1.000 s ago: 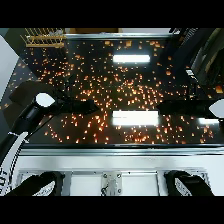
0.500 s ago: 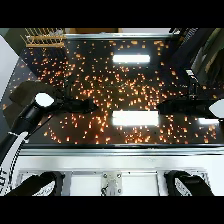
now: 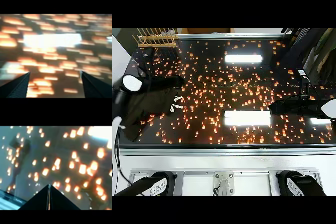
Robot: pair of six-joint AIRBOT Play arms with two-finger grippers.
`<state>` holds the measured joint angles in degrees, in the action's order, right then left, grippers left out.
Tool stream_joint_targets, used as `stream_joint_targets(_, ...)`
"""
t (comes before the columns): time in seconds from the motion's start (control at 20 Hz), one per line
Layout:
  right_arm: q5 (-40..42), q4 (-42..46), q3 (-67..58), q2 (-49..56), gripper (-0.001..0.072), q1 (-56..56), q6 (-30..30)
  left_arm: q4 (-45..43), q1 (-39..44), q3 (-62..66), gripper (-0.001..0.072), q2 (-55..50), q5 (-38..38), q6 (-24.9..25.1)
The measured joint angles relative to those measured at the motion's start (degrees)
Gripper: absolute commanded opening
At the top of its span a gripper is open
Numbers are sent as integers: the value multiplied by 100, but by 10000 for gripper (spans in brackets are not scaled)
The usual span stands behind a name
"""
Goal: Fold the clothes and pants, and hang the long-sleeved shirts on hangers.
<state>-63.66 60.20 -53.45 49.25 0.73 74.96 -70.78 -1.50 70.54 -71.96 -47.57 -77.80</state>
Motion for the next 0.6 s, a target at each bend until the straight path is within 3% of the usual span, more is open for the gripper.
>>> stream_joint_targets(0.25,2,-2,0,0,3,0,0,-1679,-442,754,674,-1314,-105,-466)
stream_joint_targets(0.6,2,0,0,0,3,0,0,-2583,-354,1228,647,-2743,-188,-608)
